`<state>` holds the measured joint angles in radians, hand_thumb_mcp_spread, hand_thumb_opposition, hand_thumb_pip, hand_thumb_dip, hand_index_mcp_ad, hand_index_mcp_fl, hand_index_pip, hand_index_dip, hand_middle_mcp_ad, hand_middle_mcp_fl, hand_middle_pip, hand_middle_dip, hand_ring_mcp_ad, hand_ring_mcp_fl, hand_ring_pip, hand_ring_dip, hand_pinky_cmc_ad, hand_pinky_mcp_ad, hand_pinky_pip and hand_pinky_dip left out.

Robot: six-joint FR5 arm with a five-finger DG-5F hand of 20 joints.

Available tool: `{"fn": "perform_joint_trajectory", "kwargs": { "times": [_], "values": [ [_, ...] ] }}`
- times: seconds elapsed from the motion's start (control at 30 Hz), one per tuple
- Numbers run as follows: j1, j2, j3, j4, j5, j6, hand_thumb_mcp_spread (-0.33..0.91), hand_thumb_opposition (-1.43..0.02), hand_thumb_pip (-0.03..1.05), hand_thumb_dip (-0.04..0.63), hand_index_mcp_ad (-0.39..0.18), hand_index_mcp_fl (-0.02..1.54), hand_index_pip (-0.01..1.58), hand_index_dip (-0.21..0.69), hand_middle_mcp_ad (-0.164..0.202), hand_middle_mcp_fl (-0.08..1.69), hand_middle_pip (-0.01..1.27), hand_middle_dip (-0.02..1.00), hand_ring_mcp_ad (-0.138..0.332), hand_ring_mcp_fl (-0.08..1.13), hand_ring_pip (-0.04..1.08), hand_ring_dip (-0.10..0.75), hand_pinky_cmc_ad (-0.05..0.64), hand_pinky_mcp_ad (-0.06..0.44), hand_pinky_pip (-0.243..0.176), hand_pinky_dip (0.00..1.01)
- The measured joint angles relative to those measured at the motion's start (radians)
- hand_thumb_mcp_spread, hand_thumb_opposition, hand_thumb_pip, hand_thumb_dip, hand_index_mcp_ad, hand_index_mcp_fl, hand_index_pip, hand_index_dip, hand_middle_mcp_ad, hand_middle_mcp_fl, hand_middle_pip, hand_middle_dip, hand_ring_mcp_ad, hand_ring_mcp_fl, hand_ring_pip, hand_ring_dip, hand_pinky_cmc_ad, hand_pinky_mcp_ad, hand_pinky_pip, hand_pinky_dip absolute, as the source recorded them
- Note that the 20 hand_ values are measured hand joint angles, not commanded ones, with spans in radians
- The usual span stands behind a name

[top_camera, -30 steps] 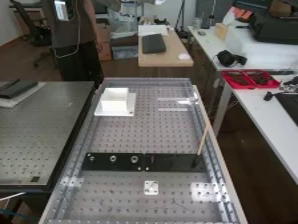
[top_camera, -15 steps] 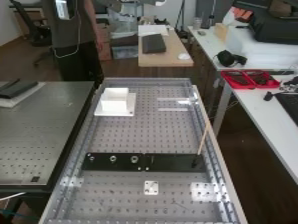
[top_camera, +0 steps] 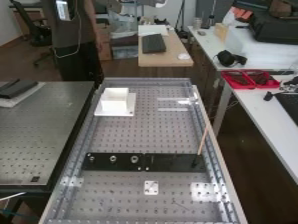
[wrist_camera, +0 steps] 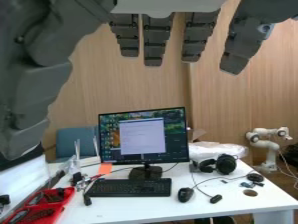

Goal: Grab the smaller nut and place it in the white container

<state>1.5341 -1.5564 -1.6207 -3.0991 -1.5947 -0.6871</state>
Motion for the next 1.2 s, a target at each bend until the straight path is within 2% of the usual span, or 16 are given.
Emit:
{"fn": "perform_joint_trajectory", "kwargs": {
  "times": [0.4,0.87,1.2],
  "values": [
    [-0.003,0.002,-0.003,-0.011,-0.002,-0.002,0.19,-0.74,0.47,0.063,-0.040,-0.01,0.06,0.258,0.010,0.02,0.13,0.19,0.138,0.00,0.09,0.068,0.379,0.311,-0.061,0.12],
    [0.014,0.027,-0.071,0.027,0.037,-0.013,0.19,-0.75,0.48,0.063,-0.040,-0.01,0.06,0.260,0.010,0.04,0.12,0.19,0.138,0.00,0.09,0.068,0.394,0.311,-0.061,0.12],
    [0.015,0.035,-0.088,0.032,0.057,-0.031,0.19,-0.75,0.48,0.063,-0.040,-0.01,0.06,0.260,0.010,0.04,0.13,0.19,0.140,0.00,0.09,0.065,0.394,0.311,-0.061,0.12]
  ]
}}
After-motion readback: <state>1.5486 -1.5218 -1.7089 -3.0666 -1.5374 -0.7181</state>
